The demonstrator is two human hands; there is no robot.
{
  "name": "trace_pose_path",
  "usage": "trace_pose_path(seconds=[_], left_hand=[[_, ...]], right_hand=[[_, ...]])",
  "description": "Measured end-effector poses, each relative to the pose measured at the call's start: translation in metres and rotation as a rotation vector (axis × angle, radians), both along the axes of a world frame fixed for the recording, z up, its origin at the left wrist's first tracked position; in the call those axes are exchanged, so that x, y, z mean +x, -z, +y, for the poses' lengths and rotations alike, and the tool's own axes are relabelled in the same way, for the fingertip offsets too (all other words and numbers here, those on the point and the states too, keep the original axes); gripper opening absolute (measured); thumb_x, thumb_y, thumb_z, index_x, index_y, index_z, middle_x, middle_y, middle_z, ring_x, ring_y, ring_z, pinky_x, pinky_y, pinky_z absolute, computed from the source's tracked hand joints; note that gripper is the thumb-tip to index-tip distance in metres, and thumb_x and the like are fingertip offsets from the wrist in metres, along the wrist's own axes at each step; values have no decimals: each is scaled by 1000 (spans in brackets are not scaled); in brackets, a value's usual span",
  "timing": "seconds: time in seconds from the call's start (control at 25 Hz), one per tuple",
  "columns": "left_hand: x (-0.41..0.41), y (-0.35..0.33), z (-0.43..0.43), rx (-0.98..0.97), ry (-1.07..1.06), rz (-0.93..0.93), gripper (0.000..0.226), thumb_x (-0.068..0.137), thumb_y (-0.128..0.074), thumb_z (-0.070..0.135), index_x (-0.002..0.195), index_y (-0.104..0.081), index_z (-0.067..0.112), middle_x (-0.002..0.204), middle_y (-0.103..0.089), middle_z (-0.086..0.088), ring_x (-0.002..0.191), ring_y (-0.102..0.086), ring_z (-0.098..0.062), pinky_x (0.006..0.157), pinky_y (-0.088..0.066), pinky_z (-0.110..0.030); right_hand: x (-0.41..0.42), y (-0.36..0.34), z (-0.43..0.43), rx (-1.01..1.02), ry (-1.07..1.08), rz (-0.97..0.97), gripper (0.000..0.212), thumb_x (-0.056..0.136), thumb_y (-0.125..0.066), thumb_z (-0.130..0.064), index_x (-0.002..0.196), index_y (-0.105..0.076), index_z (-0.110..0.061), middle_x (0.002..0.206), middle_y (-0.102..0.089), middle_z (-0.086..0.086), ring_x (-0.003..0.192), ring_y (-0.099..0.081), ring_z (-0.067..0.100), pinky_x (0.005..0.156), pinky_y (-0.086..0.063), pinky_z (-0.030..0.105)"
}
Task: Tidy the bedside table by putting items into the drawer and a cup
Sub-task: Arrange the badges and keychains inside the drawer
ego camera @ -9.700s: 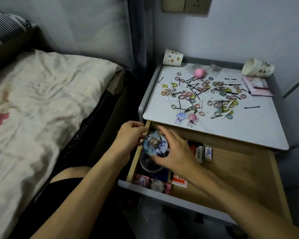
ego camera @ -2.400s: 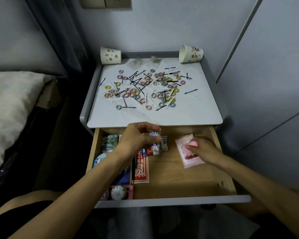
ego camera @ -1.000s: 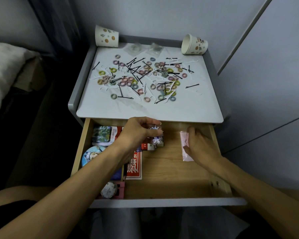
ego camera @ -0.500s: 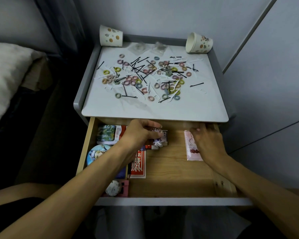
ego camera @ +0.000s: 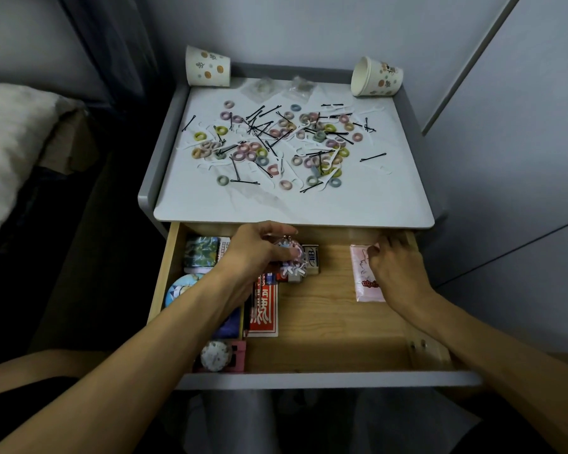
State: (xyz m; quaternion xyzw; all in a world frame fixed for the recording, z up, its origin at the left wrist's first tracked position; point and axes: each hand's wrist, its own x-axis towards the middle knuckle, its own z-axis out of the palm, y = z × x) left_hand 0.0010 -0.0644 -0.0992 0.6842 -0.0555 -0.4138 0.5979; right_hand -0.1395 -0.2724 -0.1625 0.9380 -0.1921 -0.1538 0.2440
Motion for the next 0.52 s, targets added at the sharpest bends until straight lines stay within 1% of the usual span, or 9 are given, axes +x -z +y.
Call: trace_pose_path(seconds=[0.08,0.12,0.2,0.24,0.28,0.36,0.44,0.48,0.52], left_hand=[[0,1,1,-36,-12,12,36,76,-72,-11,101,-73,14,104,-71,-13,77,-72,-22,62,-58,-25],[0,1,1,-43,-17,18,35,76,-72,-11,100,-74,14,103,-71,-13,77,-72,-23,62,-58,-26],[0,2,-1,-38,-23,31,31,75,-73,-10,97,-75,13,97,-73,-13,74,-72,-22,60,-58,-26],[0,1,-2,-40,-30,44,30,75,-72,-10,97,-75,11,94,-74,-13,70,-72,-21,58,-58,-26],[-1,1,-4,-51,-42,62,30,75,-72,-11,98,-74,9,90,-74,-13,67,-71,-20,56,-58,-25],[-3,2,-6,-94,-68,108,31,75,-70,-14,100,-73,5,85,-74,-11,64,-71,-19,56,-58,-25],[-4,6,-7,-148,-80,195,33,77,-67,-14,104,-72,3,89,-74,-13,72,-72,-21,65,-60,-30],[-4,10,-7,-171,-78,255,35,78,-66,-13,107,-72,5,95,-74,-14,79,-71,-23,76,-60,-34],[-4,14,-6,-182,-73,310,36,79,-65,-12,109,-72,7,101,-73,-15,86,-69,-23,85,-55,-36]], right_hand=[[0,-2,-2,9,-28,-32,39,67,-80,-15,104,-69,-7,105,-64,13,99,-58,31,94,-42,42],[1,-4,-3,33,-45,-58,45,63,-81,-14,106,-68,-7,104,-64,12,98,-58,32,93,-42,42],[1,-8,2,152,-151,-151,57,56,-84,-11,110,-66,-7,103,-65,12,92,-61,30,82,-46,40],[1,-12,9,273,-222,-216,55,61,-83,-10,113,-66,-9,106,-65,10,93,-62,28,79,-48,38],[2,-18,19,440,-258,-331,46,73,-78,-13,118,-65,-13,110,-66,4,97,-63,22,80,-48,37],[10,-40,42,940,-43,-529,34,94,-61,-26,127,-61,-19,115,-67,-6,101,-63,8,86,-46,30],[18,-51,56,1462,235,-572,47,92,-61,-36,135,-54,-20,113,-71,-4,96,-68,7,88,-52,28],[22,-53,59,1578,293,-587,58,87,-68,-39,139,-50,-19,108,-73,-1,92,-71,11,87,-54,32],[24,-52,62,1604,303,-607,69,79,-75,-41,140,-49,-19,102,-75,0,88,-73,13,86,-56,36]])
